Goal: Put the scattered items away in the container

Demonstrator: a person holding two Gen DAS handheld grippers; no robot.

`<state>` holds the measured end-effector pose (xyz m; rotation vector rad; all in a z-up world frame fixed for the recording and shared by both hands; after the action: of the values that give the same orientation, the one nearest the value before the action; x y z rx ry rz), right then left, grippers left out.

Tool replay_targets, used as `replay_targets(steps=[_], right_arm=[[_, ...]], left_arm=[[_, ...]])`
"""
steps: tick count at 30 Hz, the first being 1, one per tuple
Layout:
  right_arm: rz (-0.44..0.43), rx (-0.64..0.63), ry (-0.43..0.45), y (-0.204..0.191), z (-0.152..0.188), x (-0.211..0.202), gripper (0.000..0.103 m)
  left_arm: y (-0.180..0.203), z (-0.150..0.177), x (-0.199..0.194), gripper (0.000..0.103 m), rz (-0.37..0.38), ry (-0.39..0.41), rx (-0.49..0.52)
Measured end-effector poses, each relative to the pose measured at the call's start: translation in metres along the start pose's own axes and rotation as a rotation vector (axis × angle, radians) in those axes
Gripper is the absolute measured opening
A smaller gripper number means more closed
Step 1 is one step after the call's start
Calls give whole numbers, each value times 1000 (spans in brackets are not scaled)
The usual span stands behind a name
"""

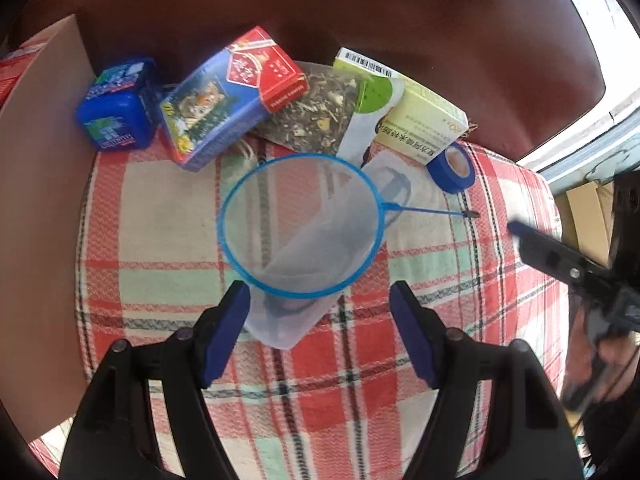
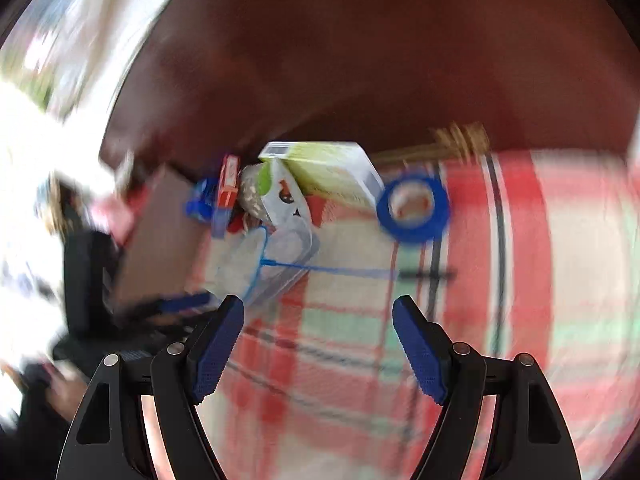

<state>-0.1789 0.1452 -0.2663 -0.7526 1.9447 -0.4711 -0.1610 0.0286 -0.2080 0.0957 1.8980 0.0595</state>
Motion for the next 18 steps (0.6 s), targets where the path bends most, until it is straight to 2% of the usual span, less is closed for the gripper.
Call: replay_targets(steps=[1, 4, 5, 9, 11, 13, 15, 17, 18], right_arm=[[31, -135, -29, -6, -4, 5, 78], [89, -409, -123, -15, -5, 25, 78], [115, -523, -171, -19, -4, 35, 75], [154, -784, -300, -26, 6, 66, 59], [157, -834, -342, -26, 10, 78, 55], [165, -848, -362, -23, 12, 88, 43], [176, -825, -386, -19, 13, 94, 21], [162, -790, -393, -17, 11, 97, 13], [155, -770, -394, -17, 10, 97, 13]], left_arm=[[-1, 2, 1, 72, 1, -4, 6], [-5, 7, 8, 72, 7, -17, 13], [-7, 8, 10, 72, 7, -15, 15], [-18, 8, 12, 72, -4, 1, 6], [-24, 7, 14, 72, 15, -1, -23], [-26, 7, 17, 73, 37, -11, -26], [-24, 3, 20, 73, 68, -15, -23], [-18, 1, 25, 74, 107, -22, -17], [-15, -1, 29, 74, 119, -26, -13]])
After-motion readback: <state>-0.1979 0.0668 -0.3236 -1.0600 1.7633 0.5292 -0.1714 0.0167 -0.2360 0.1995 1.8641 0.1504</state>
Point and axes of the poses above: each gripper's, at about its wrist camera, not at the fingertips, and x roughly the way its jaws point, y to its right, z to its underside, the point moved 10 cm from there along x, roughly the way its jaws point, and after that the axes turned 12 degrees about -z, right-handed, at the moved point
